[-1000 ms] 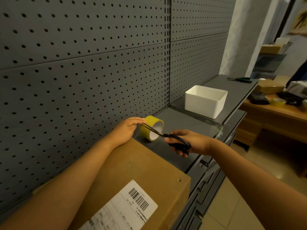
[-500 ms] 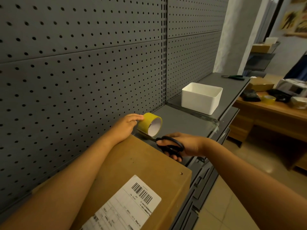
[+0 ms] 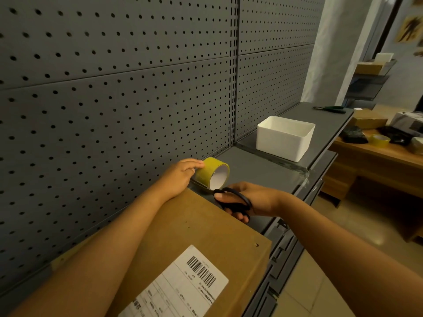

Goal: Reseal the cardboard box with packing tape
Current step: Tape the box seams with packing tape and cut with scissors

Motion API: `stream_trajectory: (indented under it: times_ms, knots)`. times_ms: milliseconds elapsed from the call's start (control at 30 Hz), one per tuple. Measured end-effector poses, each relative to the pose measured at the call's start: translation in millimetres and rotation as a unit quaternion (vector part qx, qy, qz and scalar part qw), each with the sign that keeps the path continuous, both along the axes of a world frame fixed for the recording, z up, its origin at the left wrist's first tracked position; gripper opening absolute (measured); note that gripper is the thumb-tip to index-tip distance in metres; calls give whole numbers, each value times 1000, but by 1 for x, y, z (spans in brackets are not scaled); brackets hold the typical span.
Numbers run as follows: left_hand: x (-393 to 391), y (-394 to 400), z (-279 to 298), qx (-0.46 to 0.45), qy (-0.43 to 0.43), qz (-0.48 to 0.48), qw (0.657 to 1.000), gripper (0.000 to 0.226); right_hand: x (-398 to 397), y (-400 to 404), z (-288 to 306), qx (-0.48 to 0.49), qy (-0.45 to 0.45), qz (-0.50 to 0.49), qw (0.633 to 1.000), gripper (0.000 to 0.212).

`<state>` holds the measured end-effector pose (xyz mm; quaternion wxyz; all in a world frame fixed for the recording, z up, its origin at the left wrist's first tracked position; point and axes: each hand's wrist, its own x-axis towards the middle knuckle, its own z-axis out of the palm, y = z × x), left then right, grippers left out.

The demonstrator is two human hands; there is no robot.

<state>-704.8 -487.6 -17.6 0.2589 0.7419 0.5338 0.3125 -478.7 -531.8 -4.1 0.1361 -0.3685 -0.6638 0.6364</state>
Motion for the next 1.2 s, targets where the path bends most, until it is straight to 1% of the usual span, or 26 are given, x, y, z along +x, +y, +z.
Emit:
stream_trajectory:
  times_ms: [100,233,300,367,433,533,567,667,733,833,900,967,1033,1067,1133,1200]
  knots:
    - [0,0,0,-3,0,4,1000,39,-2,1,1,11,-1,3,1000,30]
    - [1,-1,1,-3,-9,7,1000,39,-1,0,4,57,-26,-12,998,36]
    - [2,-2,2,-5,-10,6,1000,40,1,-1,4,67,-33,-20,997,34]
    - [2,-2,2,-7,-6,6,1000,41,3,-2,6,49,-28,-22,998,30]
    - [1,-2,1,-6,-2,7,1000,40,5,-3,7,19,-34,-14,999,31]
    - [1,-3,1,-4,3,7,1000,40,9,-4,7,-19,-69,17,997,52]
    - [1,-3,1,-5,4,8,1000,40,11,-4,5,-29,-78,30,996,53]
    - [1,-3,1,-5,6,8,1000,40,20,-4,3,-44,-87,47,994,44]
    - [0,-3,1,-6,7,9,1000,40,28,-4,4,-39,-83,33,995,39]
    - [0,-3,1,-6,6,10,1000,39,42,-4,5,-9,-62,-19,998,33]
    - [0,-2,1,-3,6,10,1000,39,53,-2,3,19,-57,-77,995,37]
    - [0,-3,0,5,19,9,1000,40,63,4,-1,40,-71,-154,985,44]
    - [2,-4,1,19,40,8,999,40,69,13,-7,66,-119,-219,966,38]
    - [2,-4,1,23,46,9,999,40,70,18,-10,96,-167,-241,951,36]
    - [4,-6,2,27,52,9,998,40,71,27,-18,166,-268,-260,913,39]
    - [5,-6,3,29,58,9,998,40,67,30,-22,210,-334,-250,884,45]
